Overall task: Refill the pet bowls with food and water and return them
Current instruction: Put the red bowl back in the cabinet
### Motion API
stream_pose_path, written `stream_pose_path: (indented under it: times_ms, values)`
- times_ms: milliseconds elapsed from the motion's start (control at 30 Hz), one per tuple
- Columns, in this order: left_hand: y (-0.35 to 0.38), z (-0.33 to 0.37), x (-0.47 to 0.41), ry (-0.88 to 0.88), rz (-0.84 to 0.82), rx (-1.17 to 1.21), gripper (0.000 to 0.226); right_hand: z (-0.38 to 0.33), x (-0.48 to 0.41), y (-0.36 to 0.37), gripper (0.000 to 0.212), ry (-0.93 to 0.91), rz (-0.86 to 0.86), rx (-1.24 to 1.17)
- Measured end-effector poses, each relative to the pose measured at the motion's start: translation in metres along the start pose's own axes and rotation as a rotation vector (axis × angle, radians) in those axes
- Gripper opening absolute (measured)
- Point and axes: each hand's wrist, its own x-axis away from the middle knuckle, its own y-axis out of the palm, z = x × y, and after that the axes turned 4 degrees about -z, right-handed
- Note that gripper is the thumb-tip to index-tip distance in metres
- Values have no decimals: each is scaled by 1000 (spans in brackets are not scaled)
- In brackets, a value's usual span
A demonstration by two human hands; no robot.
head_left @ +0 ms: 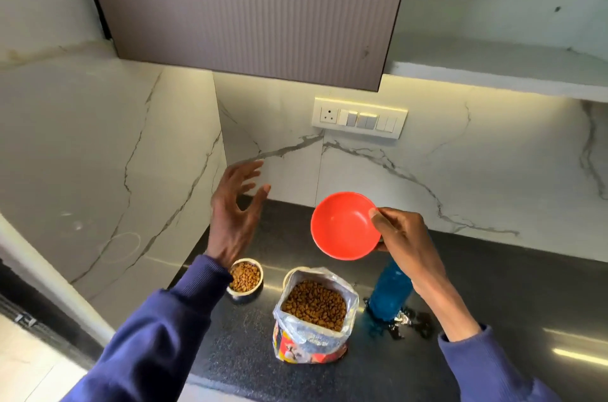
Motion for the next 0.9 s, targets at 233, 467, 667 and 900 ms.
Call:
stream_pose_path:
  times_ms: [233,467,667,900]
  values:
    - [11,63,-73,474,72,-459,62,-70,-34,-71,37,-185,87,144]
    - [53,98,-141,611,194,-568,80,-126,-81,-139,45,-304,250,139]
    - [68,108,-175,672,251,-602,81,-170,-147,-180,34,-251,335,106]
    - [62,104,-188,702,245,-615,83,-188,-234,-173,20,-10,354,248]
